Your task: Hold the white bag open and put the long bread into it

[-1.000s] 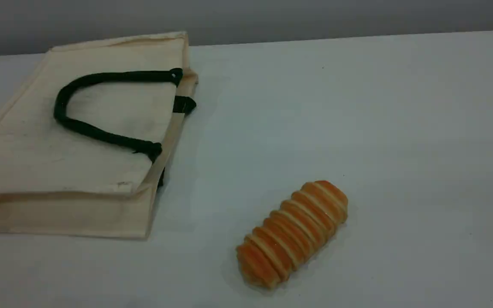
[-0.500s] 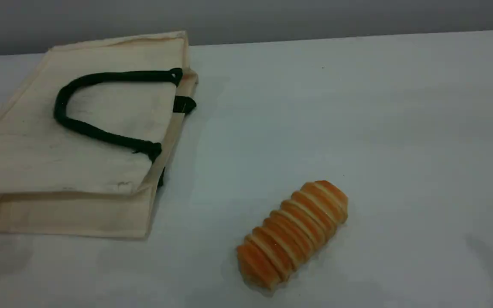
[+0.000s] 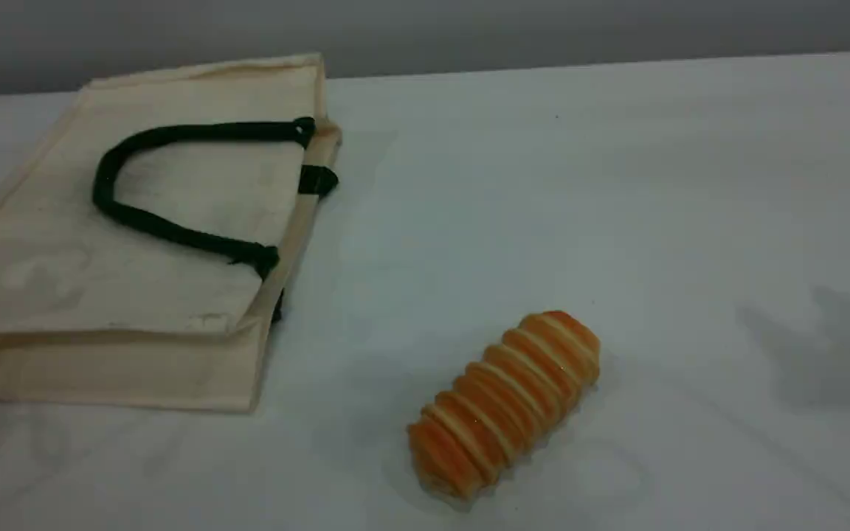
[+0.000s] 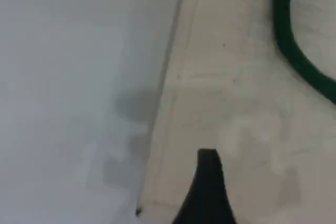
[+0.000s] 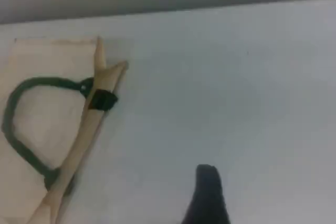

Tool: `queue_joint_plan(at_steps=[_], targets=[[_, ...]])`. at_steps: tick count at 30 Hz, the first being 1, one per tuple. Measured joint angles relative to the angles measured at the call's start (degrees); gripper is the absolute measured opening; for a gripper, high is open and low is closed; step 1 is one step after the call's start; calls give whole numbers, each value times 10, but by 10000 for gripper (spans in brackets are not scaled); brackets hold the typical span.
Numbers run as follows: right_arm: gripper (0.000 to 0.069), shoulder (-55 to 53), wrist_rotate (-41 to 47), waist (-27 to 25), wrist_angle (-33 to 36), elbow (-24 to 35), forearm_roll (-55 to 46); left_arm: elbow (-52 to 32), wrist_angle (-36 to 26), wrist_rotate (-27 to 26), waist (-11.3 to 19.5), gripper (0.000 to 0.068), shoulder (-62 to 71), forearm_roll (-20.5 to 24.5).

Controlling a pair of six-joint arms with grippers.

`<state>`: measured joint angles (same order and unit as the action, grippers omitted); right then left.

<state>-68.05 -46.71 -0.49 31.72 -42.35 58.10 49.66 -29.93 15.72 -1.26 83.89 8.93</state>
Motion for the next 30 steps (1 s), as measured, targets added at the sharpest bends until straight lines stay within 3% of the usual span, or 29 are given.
queue_joint_plan(at_steps=[12, 19, 30], targets=[[508, -50, -112, 0, -1, 1, 117, 155, -7, -12, 0, 533, 193, -18], [508, -70, -123, 0, -5, 1, 126, 213, -12, -85, 0, 533, 279, -86], [508, -70, -123, 0, -7, 1, 130, 254, 1, -95, -4, 523, 361, -94]])
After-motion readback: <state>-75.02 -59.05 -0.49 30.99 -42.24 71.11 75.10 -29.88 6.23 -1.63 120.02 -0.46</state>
